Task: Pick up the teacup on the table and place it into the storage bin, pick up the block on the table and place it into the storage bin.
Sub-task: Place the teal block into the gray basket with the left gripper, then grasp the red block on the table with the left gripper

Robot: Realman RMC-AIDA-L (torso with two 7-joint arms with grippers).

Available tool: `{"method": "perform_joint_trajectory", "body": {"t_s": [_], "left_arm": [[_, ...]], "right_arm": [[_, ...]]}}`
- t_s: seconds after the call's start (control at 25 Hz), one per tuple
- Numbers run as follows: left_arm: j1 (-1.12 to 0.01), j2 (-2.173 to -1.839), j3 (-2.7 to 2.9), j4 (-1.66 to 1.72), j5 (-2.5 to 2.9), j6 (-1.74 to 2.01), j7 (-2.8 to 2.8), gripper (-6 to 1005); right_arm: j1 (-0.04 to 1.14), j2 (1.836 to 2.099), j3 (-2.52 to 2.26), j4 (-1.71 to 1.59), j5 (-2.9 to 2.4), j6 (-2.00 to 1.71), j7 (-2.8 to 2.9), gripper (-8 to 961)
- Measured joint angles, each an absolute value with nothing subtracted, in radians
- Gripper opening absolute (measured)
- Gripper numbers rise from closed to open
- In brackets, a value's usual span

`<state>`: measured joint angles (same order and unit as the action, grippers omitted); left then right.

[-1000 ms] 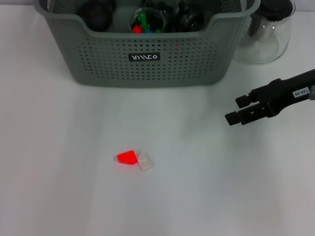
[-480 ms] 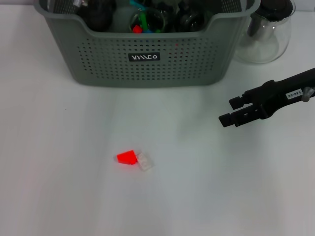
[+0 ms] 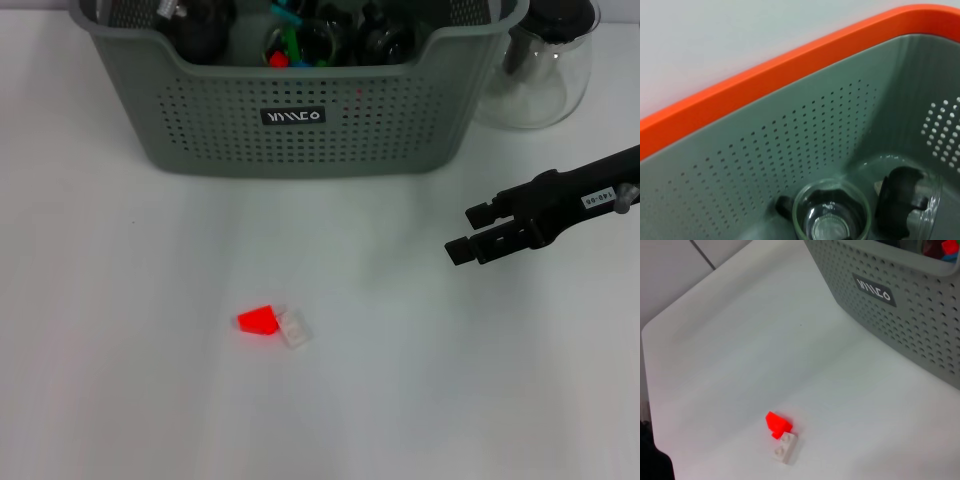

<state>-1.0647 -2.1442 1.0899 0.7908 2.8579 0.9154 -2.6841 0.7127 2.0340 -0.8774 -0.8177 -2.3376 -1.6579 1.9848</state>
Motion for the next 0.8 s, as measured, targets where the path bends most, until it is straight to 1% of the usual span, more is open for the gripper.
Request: {"method": "perform_joint_trajectory", "body": {"t_s": [0.32, 0.44, 0.52, 0.64, 0.72, 0.8], "left_arm": [[-1.052, -2.151, 1.102, 0.852, 2.858, 0.943, -2.683, 505], [-1.037, -2.15, 1.103, 0.916, 2.857, 0.983, -2.683, 626], [-1.002, -2.151, 1.103, 1.017, 2.845, 1.029, -2.682, 706], [-0.915, -2.161, 1.095, 1.253, 2.768, 1.119, -2.658, 829], [-0.845, -2.162, 1.086, 1.43, 2.642, 1.196, -2.615, 911], [-0.76, -2.158, 1.072, 1.585, 2.465, 1.272, -2.544, 911]], "right_arm": [[0.714, 2.033, -0.877, -0.818, -2.338, -1.658, 1.984, 815], [0.716, 2.032, -0.877, -0.818, -2.338, -1.658, 1.981, 815], [0.717, 2.031, -0.878, -0.818, -2.338, -1.657, 1.979, 815], [0.719, 2.03, -0.877, -0.818, -2.338, -1.657, 1.971, 815], [0.72, 2.031, -0.877, -0.818, -2.338, -1.658, 1.968, 815], [0.72, 2.032, -0.877, -0.818, -2.338, -1.655, 1.967, 815]]}}
